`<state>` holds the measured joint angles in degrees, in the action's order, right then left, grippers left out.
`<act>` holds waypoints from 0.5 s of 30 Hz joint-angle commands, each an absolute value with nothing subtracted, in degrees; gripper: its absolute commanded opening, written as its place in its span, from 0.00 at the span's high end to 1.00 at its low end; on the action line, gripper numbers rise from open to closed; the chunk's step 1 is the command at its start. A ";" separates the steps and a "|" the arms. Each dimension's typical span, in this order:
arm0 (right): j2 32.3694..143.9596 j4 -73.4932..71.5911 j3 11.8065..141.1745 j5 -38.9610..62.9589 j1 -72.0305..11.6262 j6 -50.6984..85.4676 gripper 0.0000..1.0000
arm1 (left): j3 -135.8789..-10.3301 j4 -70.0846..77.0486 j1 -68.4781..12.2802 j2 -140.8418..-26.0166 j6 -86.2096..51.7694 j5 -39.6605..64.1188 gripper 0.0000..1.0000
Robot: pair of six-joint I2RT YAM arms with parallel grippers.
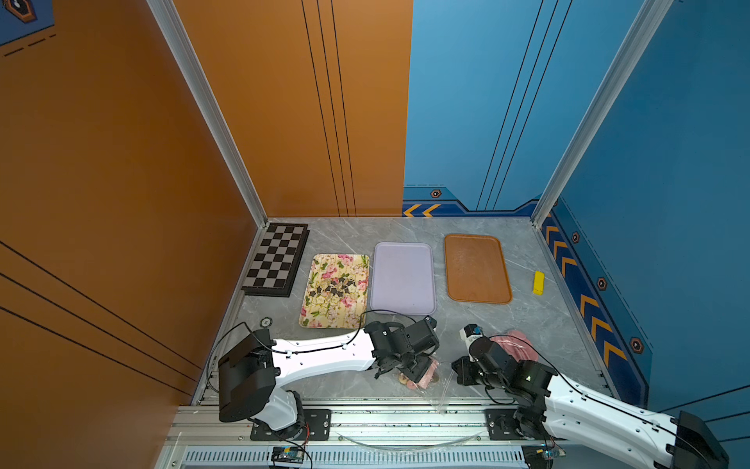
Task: Pour cookies out of the ziploc bag
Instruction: Adjust the ziploc bag at the center of the board.
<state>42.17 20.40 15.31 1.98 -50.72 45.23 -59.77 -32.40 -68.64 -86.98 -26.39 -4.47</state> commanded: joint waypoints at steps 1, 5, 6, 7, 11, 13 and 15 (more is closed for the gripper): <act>41.65 23.05 16.87 2.56 -50.07 43.79 1.00 | -60.59 -33.24 -68.51 -86.56 -23.13 -4.39 0.30; 41.53 24.21 17.47 2.19 -49.85 43.89 1.00 | -59.41 -33.31 -72.56 -84.70 -17.38 -0.83 0.27; 41.36 24.69 17.46 1.63 -49.69 44.19 1.00 | -59.41 -33.54 -74.51 -84.26 -15.93 -1.99 0.26; 41.10 25.07 17.42 1.18 -49.38 44.55 0.88 | -59.41 -34.01 -76.52 -83.88 -15.04 -4.27 0.26; 40.28 25.49 17.40 2.57 -46.64 44.55 0.49 | -57.14 -37.60 -81.08 -83.37 -13.28 -11.68 0.26; 39.78 25.18 17.73 4.87 -44.31 43.86 0.41 | -56.60 -37.53 -82.57 -83.15 -11.06 -16.08 0.26; 39.64 25.31 18.51 7.70 -41.54 42.74 0.35 | -56.49 -37.44 -83.59 -83.59 -7.95 -21.73 0.27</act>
